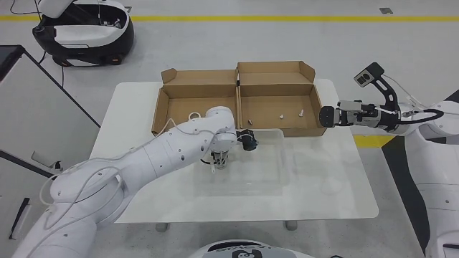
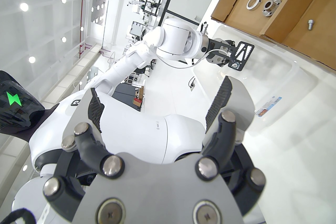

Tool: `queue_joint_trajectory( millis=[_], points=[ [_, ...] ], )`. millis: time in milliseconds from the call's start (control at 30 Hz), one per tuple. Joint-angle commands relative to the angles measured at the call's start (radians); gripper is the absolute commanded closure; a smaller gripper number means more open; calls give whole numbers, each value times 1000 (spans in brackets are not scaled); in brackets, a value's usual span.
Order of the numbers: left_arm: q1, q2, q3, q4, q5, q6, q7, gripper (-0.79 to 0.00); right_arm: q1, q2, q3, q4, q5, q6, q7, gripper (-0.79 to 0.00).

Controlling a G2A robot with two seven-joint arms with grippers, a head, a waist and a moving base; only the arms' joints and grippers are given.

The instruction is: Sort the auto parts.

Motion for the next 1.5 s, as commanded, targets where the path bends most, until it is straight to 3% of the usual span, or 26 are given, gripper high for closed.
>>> queue_joint_trajectory(
  millis=[0, 233, 567, 733, 1133, 1300, 1467],
  points=[
    [-15, 6, 0, -22, -23, 15, -15, 0, 0, 0, 0, 0, 0, 0, 0, -785],
    [-111, 59, 0, -196, -172, 109, -108, 0, 0, 0, 0, 0, 0, 0, 0, -785],
    [-284, 191, 0, -429, -384, 134, -133, 0, 0, 0, 0, 0, 0, 0, 0, -785],
    [-348, 243, 0, -503, -459, 134, -133, 0, 0, 0, 0, 0, 0, 0, 0, -785],
    [-332, 253, -11, -478, -434, 167, -101, 0, 0, 0, 0, 0, 0, 0, 0, -785],
    [-299, 289, -76, -453, -442, 196, -33, 0, 0, 0, 0, 0, 0, 0, 0, -785],
    [-244, 340, -155, -434, -473, 162, 31, 0, 0, 0, 0, 0, 0, 0, 0, -785]
  ],
)
